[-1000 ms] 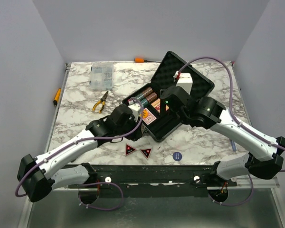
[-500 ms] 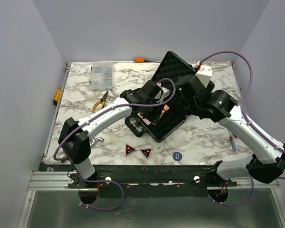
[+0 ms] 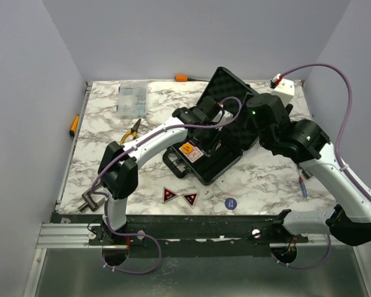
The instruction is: Pack up texas hold em set
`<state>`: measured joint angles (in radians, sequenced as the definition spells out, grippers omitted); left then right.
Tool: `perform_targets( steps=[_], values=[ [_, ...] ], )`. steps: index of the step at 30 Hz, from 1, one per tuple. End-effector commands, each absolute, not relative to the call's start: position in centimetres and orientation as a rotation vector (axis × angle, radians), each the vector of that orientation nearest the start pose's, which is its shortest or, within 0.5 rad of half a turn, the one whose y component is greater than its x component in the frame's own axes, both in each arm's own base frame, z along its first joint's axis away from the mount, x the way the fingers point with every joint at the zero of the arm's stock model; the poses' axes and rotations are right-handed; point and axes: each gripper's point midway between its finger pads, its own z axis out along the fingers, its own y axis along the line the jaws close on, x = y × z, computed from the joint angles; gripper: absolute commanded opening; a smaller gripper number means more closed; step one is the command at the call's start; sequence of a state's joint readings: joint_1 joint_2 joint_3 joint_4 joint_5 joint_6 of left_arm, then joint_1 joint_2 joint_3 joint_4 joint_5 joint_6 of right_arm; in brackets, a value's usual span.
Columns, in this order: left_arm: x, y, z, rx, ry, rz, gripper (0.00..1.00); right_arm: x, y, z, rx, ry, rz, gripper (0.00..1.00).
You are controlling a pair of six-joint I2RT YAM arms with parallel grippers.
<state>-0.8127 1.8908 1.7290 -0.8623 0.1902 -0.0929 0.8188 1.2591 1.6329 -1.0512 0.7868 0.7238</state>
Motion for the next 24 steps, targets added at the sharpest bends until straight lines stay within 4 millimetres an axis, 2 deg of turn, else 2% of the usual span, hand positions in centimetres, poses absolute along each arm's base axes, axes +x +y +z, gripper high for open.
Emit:
perform_targets(
  steps=[1,7,11,15,24],
  values=[
    [29.2,-36.7,15.3,1.064,2.428,-0.578,0.00,27.2,12.3,40.8,0.366,1.839,0.144,0.86],
    [31.0,-38.1,14.8,1.070,2.408,-0.555,0.00,26.2,10.5,45.5,0.356,1.672,0.226,0.86],
    [31.8,-38.8,14.2,1.088,2.397,-0.546,0.00,26.2,10.2,47.3,0.336,1.599,0.241,0.86],
    [32.5,-39.2,13.0,1.107,2.400,-0.524,0.00,26.3,10.2,47.3,0.325,1.613,0.219,0.87],
    [34.3,-39.7,11.0,1.125,2.393,-0.443,0.00,25.9,10.3,45.2,0.330,1.654,0.237,0.87]
  ],
)
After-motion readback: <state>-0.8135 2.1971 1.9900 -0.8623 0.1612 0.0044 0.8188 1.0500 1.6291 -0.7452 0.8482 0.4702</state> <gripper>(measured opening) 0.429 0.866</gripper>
